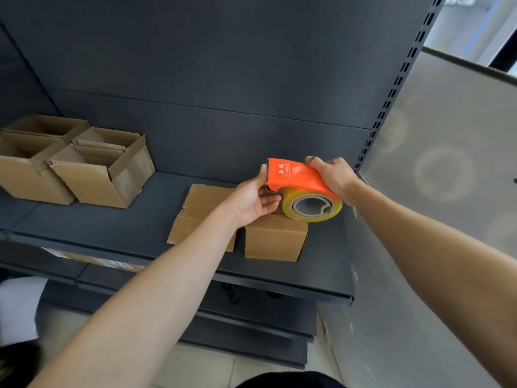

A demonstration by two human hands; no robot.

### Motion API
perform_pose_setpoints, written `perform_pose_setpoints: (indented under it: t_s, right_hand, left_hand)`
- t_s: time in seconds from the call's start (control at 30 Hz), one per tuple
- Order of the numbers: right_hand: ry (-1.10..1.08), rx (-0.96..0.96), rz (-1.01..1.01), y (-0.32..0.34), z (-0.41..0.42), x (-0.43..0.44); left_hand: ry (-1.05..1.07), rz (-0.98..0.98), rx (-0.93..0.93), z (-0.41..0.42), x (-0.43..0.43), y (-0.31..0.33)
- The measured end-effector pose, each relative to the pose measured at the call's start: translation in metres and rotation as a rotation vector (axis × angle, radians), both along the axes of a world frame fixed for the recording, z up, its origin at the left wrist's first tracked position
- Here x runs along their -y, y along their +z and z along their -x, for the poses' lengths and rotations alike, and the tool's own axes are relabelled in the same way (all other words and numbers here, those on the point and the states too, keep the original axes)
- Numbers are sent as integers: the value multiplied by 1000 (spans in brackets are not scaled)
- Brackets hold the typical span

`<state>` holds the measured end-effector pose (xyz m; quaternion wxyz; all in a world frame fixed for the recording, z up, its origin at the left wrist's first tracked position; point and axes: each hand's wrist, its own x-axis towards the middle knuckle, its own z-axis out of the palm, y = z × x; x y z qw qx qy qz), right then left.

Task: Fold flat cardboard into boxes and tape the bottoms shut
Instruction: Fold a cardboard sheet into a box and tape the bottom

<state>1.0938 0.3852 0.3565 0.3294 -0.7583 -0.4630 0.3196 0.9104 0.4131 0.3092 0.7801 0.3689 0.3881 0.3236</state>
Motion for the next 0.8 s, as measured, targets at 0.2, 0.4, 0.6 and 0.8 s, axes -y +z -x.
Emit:
perform_pose_setpoints:
  t_s: [0.2, 0.4, 0.6, 0.8]
  right_hand:
    - [-2, 15, 10, 1, 0, -2]
    - [-5, 25, 15, 1, -1, -3]
    - [19, 43, 20, 1, 1, -7]
    - [16, 44, 22, 1, 0, -8]
  left_hand:
    - [82, 47, 71, 0, -6, 1]
    - [98, 20, 62, -1, -7, -7]
    - [133, 19, 11, 5, -7, -19]
    - [109, 109, 133, 17, -6, -14]
